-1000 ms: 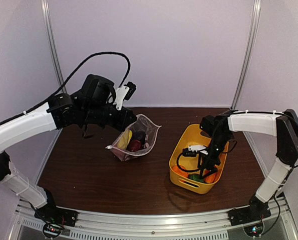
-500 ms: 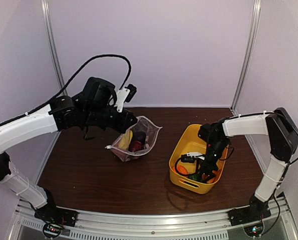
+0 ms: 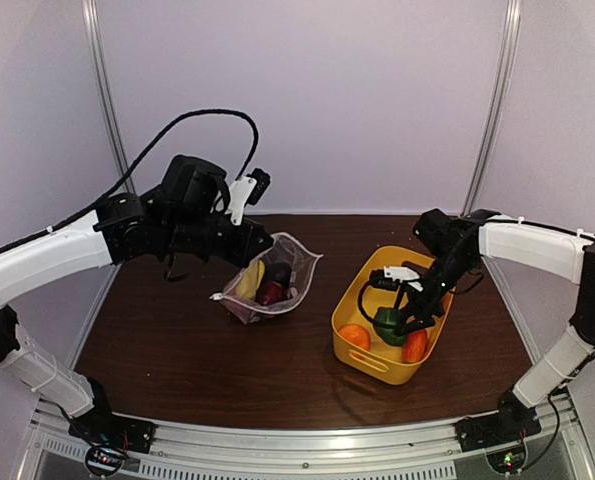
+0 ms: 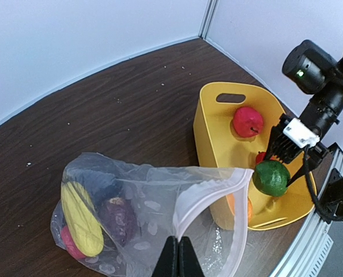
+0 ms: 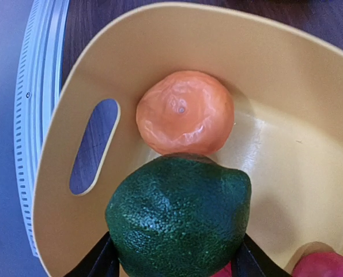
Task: Place the food in the zip-top bag and seal the zipper
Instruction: Pick up the fake fruit from the bin, then place the fake fruit in the zipper food storage bag.
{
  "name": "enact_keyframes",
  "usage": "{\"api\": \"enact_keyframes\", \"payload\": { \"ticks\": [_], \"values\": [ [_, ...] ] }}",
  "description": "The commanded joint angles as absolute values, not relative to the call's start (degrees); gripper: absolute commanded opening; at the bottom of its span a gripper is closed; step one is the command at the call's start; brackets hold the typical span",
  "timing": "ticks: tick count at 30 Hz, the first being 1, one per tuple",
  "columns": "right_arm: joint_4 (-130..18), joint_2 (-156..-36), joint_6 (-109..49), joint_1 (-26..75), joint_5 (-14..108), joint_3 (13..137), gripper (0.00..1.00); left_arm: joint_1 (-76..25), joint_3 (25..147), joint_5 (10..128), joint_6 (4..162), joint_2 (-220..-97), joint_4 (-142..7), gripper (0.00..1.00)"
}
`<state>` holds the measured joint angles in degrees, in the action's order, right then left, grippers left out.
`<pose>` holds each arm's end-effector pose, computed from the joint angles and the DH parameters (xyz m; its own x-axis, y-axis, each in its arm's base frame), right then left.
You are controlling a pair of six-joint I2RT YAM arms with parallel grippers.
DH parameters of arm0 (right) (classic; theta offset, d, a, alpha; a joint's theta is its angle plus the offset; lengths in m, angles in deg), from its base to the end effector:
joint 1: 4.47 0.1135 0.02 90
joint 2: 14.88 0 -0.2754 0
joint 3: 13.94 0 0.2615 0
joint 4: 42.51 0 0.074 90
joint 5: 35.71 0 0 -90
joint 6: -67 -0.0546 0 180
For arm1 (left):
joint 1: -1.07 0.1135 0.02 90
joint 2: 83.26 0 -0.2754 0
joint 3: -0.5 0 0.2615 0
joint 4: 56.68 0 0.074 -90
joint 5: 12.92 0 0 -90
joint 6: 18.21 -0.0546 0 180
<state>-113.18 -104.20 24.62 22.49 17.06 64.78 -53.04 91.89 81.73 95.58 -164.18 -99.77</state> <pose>0.2449 0.1616 0.2247 -0.2667 -0.7955 -0.5440 -0.9493 0.1193 0.2910 0.2040 -0.2744 0.3637 -0.5987 0.1416 -0.7883 0.5748 0.7614 -0.2998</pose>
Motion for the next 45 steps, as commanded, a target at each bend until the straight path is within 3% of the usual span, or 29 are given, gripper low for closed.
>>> {"api": "enact_keyframes", "payload": {
  "ticks": [1,12,23,45],
  "values": [
    [-116.59,-98.01,23.65,22.25,18.74,68.82,0.53,-52.87,91.34,80.02,96.29,-163.17,-96.2,0.0],
    [-115.01,-91.44,15.67,27.07,6.1,83.82,0.51,-52.89,93.84,77.19,100.79,-166.86,-94.13,0.0],
    [-113.05,-100.22,15.85,40.26,6.75,95.63,0.5,-52.89,97.69,74.91,105.23,-170.01,-93.97,0.0],
    [-95.62,-106.75,12.14,46.38,32.89,90.42,0.49,-52.85,94.36,73.77,109.3,-164.91,-90.51,0.0]
  ]
}}
